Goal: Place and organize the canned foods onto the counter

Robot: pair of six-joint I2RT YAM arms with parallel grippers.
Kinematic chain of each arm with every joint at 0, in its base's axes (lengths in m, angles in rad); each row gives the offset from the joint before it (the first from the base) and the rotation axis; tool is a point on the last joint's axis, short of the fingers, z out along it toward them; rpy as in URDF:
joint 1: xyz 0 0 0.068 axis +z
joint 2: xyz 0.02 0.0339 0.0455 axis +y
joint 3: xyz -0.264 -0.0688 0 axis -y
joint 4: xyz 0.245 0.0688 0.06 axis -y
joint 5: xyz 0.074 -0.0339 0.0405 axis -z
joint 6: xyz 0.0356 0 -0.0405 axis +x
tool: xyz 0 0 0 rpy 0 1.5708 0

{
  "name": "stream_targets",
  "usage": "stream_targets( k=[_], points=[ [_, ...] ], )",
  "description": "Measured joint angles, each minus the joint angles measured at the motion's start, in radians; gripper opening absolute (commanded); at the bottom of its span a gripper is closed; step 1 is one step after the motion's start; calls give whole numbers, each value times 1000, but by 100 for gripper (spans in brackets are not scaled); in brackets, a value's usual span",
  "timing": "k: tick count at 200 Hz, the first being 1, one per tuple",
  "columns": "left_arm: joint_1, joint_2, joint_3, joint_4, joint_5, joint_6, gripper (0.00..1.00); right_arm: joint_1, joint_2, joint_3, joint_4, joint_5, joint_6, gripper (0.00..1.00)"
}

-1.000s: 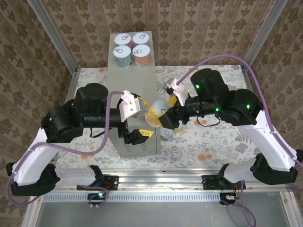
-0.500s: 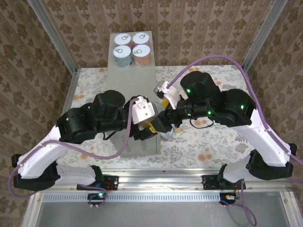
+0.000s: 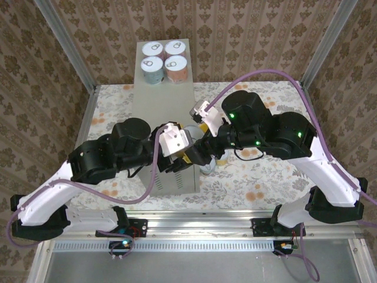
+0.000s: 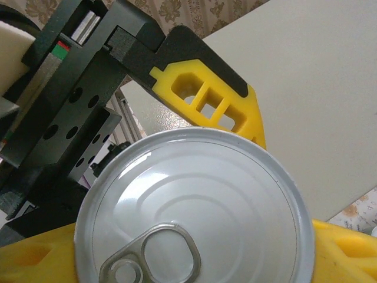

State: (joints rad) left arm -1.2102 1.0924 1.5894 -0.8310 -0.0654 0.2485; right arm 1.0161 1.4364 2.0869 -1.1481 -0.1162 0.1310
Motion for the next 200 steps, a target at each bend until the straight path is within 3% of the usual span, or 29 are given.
stream_targets(
  k=[56,112,145,200],
  points=[
    [11,-40,-45,17,-45,10,64,0,1,0,23,40,7,93],
    [98,-91,-73,16,-32,11,65,-1,-22,-38,48,105,6,98],
    [176,-127,-85,20,2,11,66,-2,-68,-79,48,150,6,100],
    [385,-157,-148,81,146,-25,67,-2,-185,-187,51,206,6,100]
  ],
)
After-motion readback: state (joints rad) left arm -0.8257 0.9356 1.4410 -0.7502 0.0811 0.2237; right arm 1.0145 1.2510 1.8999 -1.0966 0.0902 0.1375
